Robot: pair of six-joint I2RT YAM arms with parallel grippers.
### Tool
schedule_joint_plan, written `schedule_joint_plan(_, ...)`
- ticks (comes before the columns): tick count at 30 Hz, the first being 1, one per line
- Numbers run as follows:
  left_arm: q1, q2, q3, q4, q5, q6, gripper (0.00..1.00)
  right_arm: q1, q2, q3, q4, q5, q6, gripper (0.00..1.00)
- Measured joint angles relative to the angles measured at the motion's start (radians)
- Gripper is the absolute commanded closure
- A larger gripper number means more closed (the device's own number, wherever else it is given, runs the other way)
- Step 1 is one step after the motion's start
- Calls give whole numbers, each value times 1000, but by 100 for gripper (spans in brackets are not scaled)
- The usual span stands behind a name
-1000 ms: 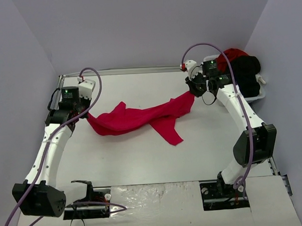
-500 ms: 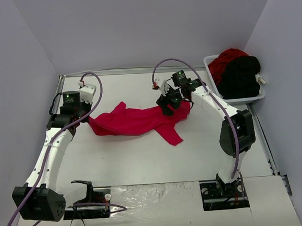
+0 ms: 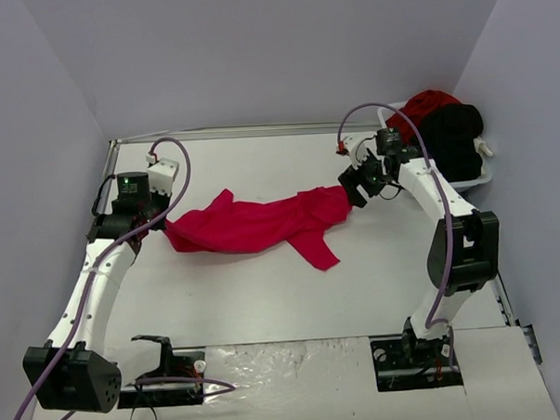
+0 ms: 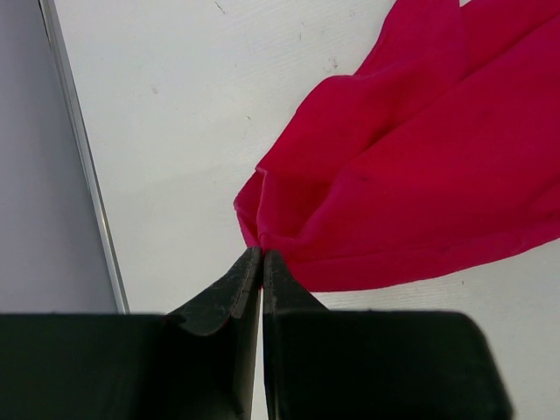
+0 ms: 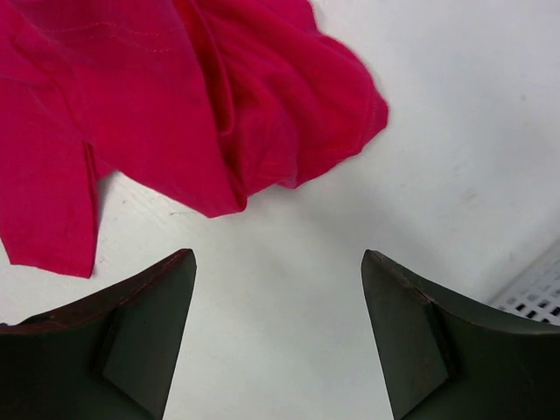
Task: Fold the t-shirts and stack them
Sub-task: Flatten out the tshirt
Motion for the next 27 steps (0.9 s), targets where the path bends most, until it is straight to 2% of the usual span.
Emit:
schedule_joint_plan(19, 25, -9, -22, 3, 23, 0, 97, 14, 135, 9, -5, -67, -22, 39)
schedule_joint_plan(21, 25, -9, -22, 3, 24, 0, 98, 15, 150, 13, -6, -73, -22, 43)
schedule_joint_plan(22, 25, -9, -22, 3, 24, 0, 98, 17, 158, 18, -8, -74, -21, 45)
schedule_joint_plan(23, 26, -9, -23, 3, 26, 0, 98, 21, 166, 24, -7, -77, -22, 54)
schedule_joint_plan(25, 27, -9, -24, 4, 27, 0, 98, 22, 184, 40, -5, -80, -21, 64)
schedule_joint_plan(26, 30, -9, -26, 4, 28, 0, 98, 23, 192, 46, -4, -81, -20, 77)
schedule_joint_plan(27, 33, -9, -29, 4, 28, 0, 98, 24, 197, 50, -2, -81, -21, 83)
